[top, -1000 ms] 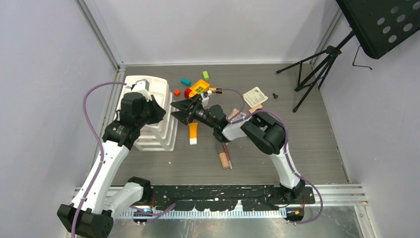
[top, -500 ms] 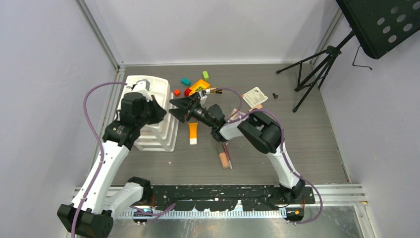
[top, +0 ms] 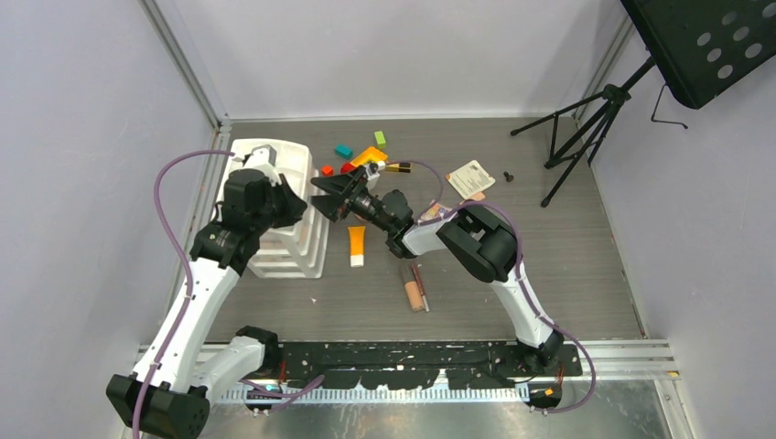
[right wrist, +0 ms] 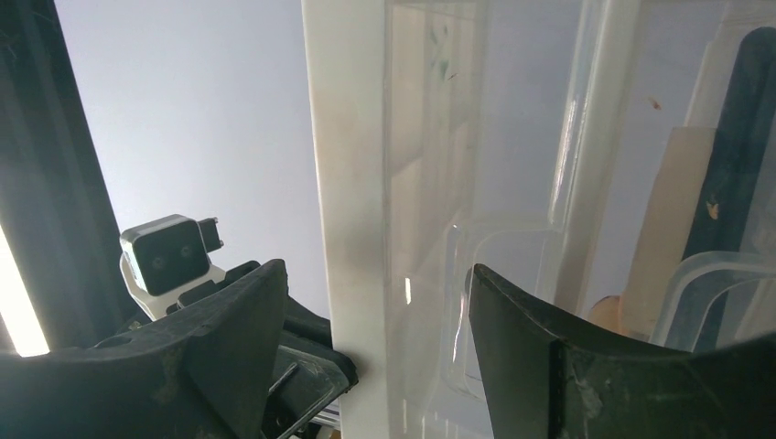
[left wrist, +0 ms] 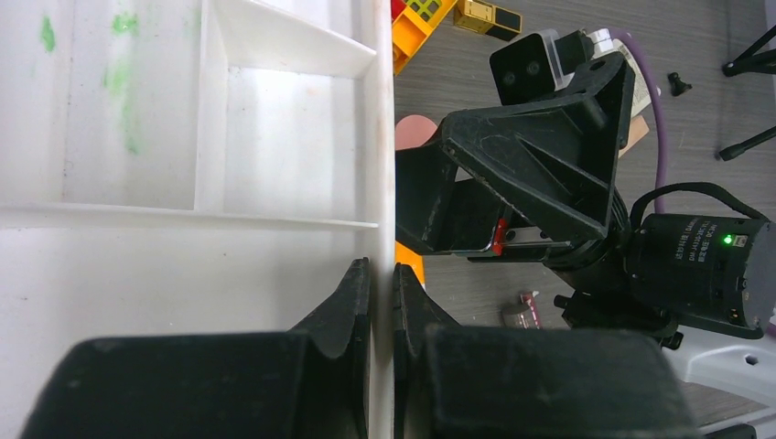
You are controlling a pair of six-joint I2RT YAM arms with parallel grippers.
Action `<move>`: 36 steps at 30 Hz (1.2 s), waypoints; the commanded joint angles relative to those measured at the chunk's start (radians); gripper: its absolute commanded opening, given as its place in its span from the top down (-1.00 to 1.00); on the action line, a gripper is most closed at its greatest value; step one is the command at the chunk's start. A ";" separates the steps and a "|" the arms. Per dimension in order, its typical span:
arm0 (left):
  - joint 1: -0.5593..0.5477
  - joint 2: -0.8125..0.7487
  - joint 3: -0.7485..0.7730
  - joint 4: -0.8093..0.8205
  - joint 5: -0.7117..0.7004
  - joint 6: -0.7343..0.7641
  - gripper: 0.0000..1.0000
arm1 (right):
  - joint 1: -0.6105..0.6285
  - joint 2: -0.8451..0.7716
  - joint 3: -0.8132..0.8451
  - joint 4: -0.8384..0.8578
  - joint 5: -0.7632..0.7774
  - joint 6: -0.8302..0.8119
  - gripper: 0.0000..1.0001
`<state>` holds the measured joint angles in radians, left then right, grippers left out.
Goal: Organize the makeup
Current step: Open the drawer in the storage box.
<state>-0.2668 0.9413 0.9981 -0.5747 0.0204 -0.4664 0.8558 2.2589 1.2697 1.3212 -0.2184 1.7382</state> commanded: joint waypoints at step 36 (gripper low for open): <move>-0.006 -0.048 0.033 0.071 0.002 -0.033 1.00 | -0.090 -0.518 -0.403 0.119 0.123 -0.206 -0.52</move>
<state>-0.2729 0.9077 1.0096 -0.5068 0.0475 -0.4896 0.7841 1.8545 0.8906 1.2888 -0.1394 1.5642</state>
